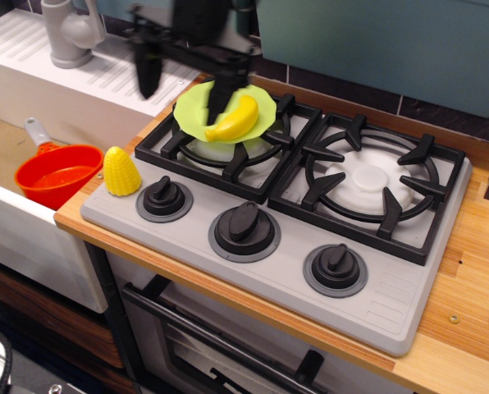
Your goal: End effector transition from object to object
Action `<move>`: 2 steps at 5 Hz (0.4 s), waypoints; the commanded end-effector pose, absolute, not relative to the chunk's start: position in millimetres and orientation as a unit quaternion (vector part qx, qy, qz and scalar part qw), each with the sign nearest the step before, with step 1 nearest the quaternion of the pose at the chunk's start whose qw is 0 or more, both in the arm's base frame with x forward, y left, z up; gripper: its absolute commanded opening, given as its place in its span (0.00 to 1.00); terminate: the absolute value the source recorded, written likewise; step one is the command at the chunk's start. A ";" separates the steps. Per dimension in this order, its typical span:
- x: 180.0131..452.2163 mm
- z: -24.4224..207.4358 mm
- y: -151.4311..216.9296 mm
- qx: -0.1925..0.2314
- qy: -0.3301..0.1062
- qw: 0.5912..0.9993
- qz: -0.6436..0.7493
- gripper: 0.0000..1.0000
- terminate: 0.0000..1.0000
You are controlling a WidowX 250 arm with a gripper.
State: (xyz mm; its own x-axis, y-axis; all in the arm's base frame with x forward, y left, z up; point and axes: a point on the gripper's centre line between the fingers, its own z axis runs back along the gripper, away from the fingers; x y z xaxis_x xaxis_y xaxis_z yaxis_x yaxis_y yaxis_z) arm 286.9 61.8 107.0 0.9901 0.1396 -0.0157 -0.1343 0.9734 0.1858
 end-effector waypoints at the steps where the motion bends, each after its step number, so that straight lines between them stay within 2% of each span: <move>1: 278.1 114.7 76.0 0.107 -0.029 0.992 0.054 1.00 0.00; 2: 286.4 97.3 88.0 0.108 -0.052 0.992 0.035 1.00 0.00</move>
State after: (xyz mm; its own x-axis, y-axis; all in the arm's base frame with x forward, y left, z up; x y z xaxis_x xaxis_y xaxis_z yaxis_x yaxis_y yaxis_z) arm 284.1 88.0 88.7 0.9940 0.0590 0.0919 -0.0769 0.9756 0.2055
